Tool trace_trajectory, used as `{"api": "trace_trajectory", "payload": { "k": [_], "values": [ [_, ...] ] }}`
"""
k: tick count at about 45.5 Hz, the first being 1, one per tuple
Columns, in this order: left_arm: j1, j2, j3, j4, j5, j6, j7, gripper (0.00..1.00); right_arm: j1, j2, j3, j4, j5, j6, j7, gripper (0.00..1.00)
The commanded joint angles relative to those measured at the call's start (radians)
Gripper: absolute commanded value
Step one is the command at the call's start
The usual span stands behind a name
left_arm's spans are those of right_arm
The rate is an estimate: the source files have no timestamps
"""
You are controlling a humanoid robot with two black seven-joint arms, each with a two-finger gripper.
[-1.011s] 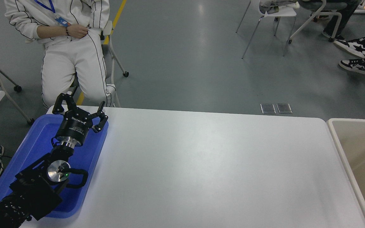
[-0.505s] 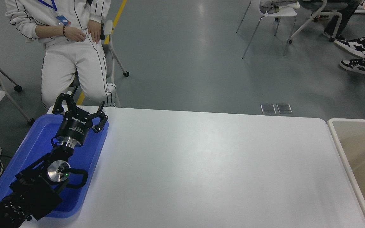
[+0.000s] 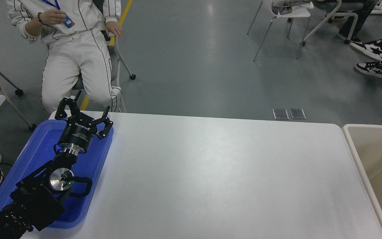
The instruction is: Pick up paper ball place in dustbin
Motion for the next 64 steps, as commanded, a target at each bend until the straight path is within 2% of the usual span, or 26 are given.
{"api": "trace_trajectory", "payload": {
  "k": [1, 9, 22, 44, 50, 54, 55, 61, 64],
  "values": [
    [-0.001, 0.0, 0.0, 0.0, 0.0, 0.0, 0.0, 1.0, 0.008, -0.003, 0.004, 0.01, 0.001, -0.007, 0.0, 1.0],
    [-0.001, 0.0, 0.0, 0.0, 0.0, 0.0, 0.0, 1.0, 0.014, -0.04, 0.079, 0.056, 0.001, 0.004, 0.0, 1.0],
    [-0.001, 0.0, 0.0, 0.0, 0.0, 0.0, 0.0, 1.0, 0.04, -0.186, 0.386, 0.331, 0.001, 0.004, 0.0, 1.0],
    [0.001, 0.0, 0.0, 0.0, 0.0, 0.0, 0.0, 1.0, 0.025, -0.169, 0.826, 0.42, 0.002, 0.019, 0.0, 1.0],
    [-0.001, 0.0, 0.0, 0.0, 0.0, 0.0, 0.0, 1.0, 0.015, -0.166, 0.921, 0.425, 0.005, 0.077, 0.012, 1.0],
    [0.001, 0.0, 0.0, 0.0, 0.0, 0.0, 0.0, 1.0, -0.018, -0.146, 0.976, 0.417, 0.021, 0.14, 0.07, 1.0],
    [-0.001, 0.0, 0.0, 0.0, 0.0, 0.0, 0.0, 1.0, -0.029, -0.126, 0.992, 0.419, 0.036, 0.168, 0.119, 1.0],
    [-0.001, 0.0, 0.0, 0.0, 0.0, 0.0, 0.0, 1.0, -0.043, -0.094, 0.996, 0.425, 0.137, 0.221, 0.29, 1.0],
    [-0.001, 0.0, 0.0, 0.0, 0.0, 0.0, 0.0, 1.0, -0.052, -0.072, 0.995, 0.425, 0.179, 0.261, 0.345, 1.0]
  ]
}}
